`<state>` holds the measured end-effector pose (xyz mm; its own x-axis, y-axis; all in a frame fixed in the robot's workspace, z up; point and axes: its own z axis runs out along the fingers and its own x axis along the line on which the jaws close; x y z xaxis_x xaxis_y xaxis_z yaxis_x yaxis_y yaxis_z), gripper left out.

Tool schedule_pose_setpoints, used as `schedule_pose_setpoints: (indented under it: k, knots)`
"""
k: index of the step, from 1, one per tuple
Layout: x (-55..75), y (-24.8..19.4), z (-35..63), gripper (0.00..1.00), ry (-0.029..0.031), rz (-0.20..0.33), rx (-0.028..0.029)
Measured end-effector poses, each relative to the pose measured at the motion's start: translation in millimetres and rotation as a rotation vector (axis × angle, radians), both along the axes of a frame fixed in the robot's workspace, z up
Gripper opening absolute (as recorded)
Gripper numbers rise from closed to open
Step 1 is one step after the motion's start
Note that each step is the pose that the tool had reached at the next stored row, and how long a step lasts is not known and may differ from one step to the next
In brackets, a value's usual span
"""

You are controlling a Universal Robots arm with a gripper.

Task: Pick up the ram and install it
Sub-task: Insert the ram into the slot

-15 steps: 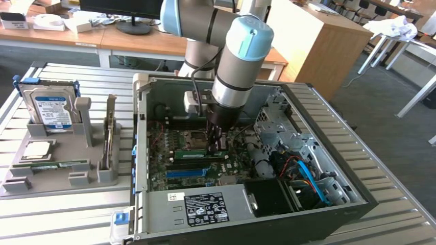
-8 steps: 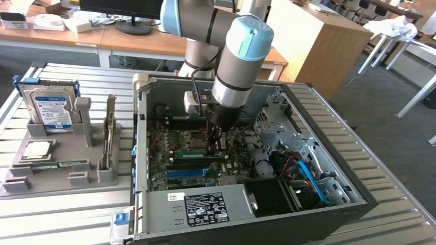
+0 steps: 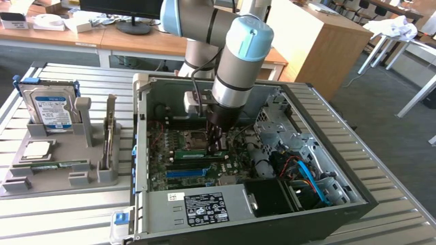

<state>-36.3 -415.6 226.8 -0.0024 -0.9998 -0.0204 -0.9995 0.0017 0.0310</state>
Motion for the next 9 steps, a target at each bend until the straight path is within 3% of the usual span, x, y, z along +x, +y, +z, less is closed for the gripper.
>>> schedule_pose_setpoints:
  k: [9]
  knots:
    - [0.0,0.0,0.0,0.11,0.0,0.007,0.0]
